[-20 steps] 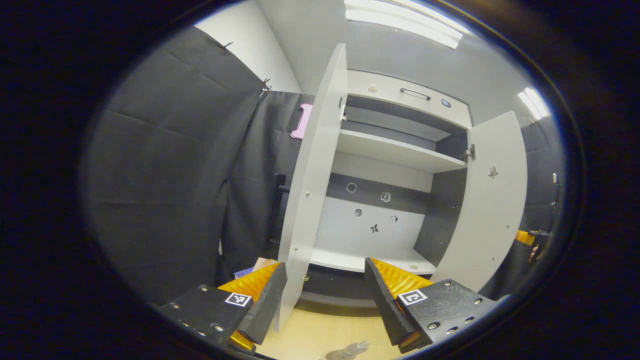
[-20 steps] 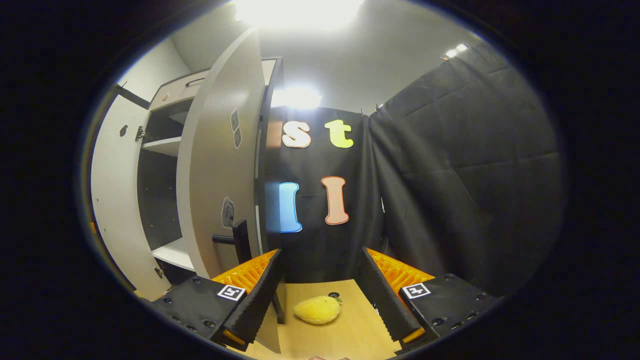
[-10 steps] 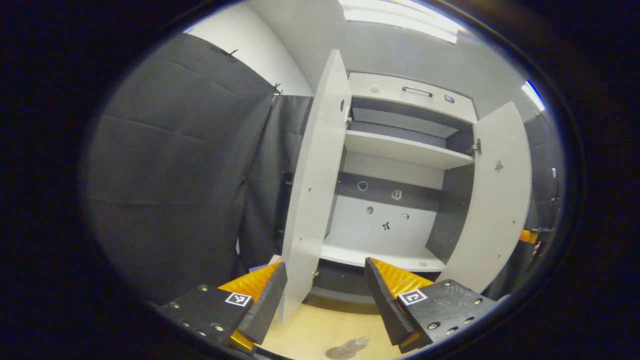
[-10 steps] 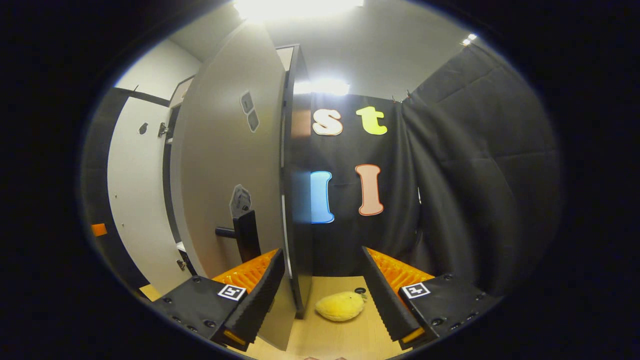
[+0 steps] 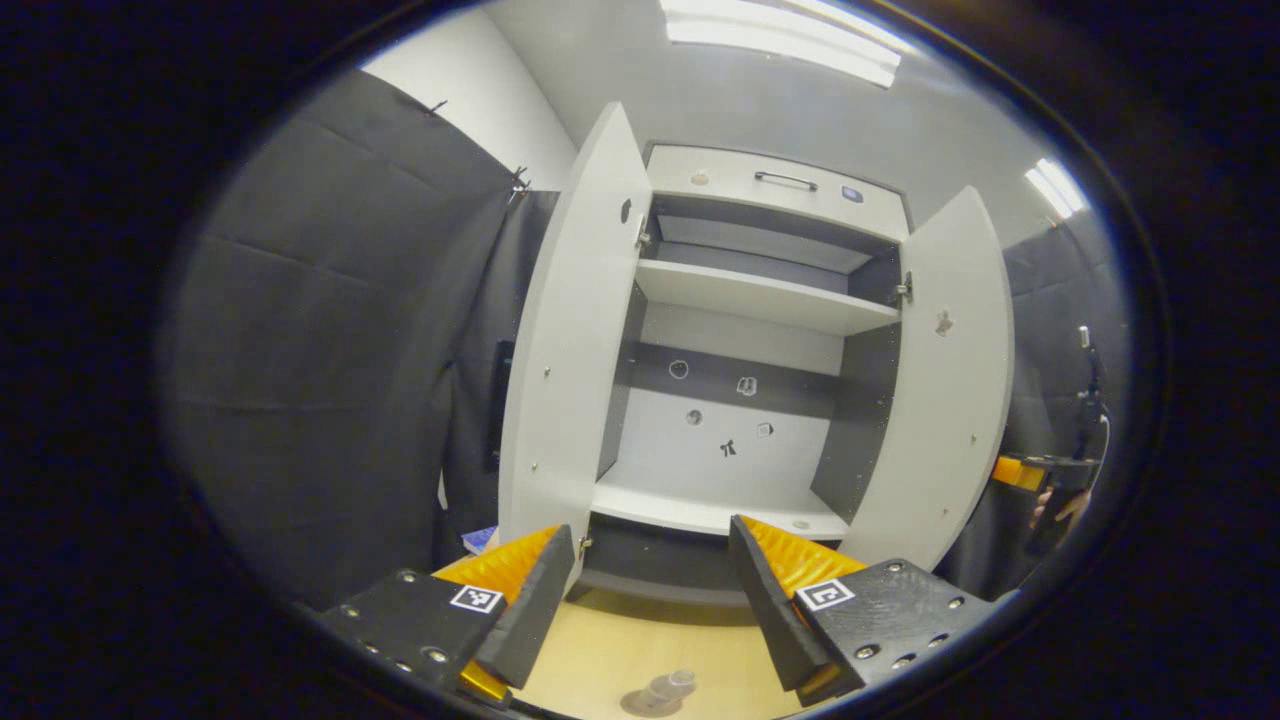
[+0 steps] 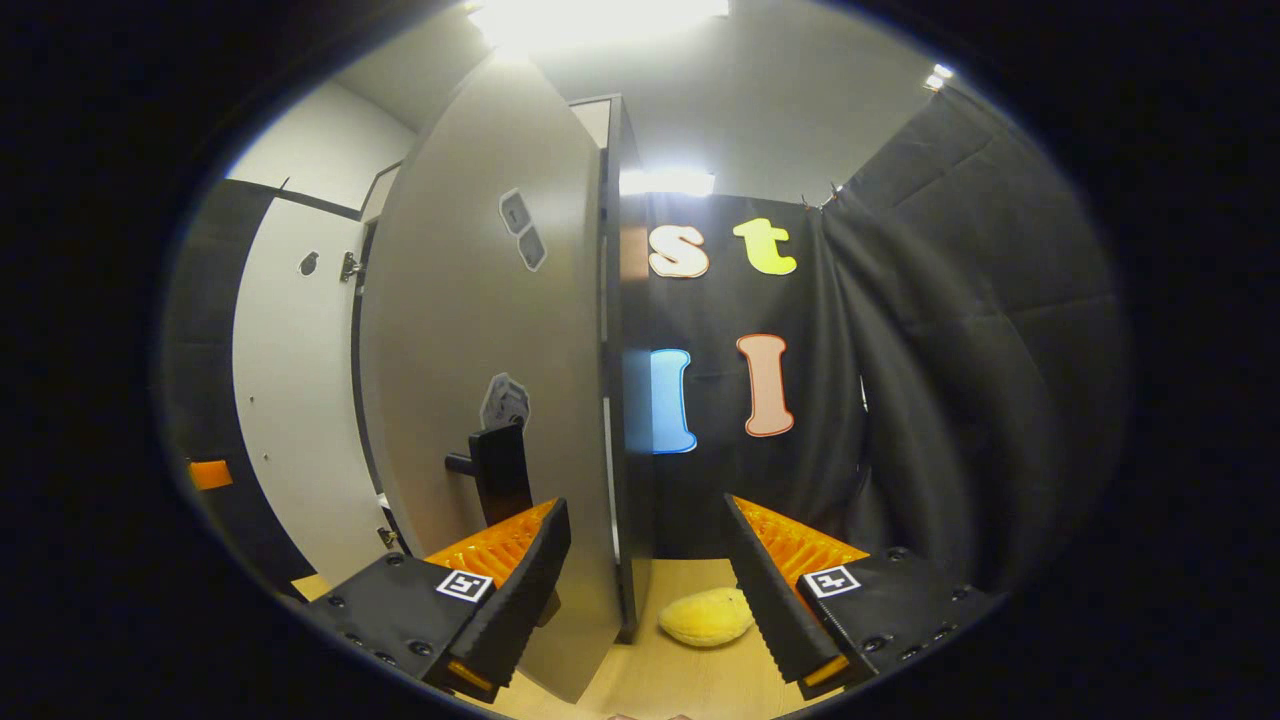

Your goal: Grasp the bottle in the cabinet with the left hand and place it on the coaster, then close the right door with the right hand and the left door with the left hand.

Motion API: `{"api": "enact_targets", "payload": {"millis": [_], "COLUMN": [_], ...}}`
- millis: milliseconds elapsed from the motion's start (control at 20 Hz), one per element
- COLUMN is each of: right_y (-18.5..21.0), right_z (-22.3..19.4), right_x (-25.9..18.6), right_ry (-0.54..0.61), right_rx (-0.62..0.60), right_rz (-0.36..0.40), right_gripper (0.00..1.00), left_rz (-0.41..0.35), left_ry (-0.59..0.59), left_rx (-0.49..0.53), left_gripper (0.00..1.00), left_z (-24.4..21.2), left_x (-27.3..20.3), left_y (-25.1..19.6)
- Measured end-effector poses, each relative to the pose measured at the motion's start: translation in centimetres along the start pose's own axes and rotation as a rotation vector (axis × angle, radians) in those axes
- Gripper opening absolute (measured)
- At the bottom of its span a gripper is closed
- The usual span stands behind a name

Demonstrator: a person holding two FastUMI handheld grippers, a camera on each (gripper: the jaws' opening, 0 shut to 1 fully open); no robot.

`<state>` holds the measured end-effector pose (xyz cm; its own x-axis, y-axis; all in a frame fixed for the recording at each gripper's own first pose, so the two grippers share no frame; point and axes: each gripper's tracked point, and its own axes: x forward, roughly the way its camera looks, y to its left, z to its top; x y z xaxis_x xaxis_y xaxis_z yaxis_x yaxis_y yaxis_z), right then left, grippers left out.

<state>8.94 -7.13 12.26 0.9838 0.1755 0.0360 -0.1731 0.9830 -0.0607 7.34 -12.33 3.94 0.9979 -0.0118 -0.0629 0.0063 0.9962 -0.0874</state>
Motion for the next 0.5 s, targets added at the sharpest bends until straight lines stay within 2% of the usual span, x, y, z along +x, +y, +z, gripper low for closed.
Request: {"api": "enact_targets", "payload": {"millis": [400,450,500], "right_y": [5.0,5.9,6.6], "right_z": [-0.3,-0.3,-0.2], "right_x": [1.0,1.2,1.5], "right_ry": [0.028,0.027,0.023], "right_rx": [0.014,0.014,0.016], "right_rz": [-0.043,-0.048,-0.051], "right_gripper": [0.97,0.97,0.97], "left_rz": [-0.060,-0.065,-0.071], "left_ry": [0.015,0.012,0.008], "left_rx": [0.011,0.016,0.020], "left_gripper": [0.90,0.84,0.83], "left_z": [0.0,0.2,0.3], "left_x": [1.5,1.5,1.5], "left_y": [3.7,4.4,5.1]}}
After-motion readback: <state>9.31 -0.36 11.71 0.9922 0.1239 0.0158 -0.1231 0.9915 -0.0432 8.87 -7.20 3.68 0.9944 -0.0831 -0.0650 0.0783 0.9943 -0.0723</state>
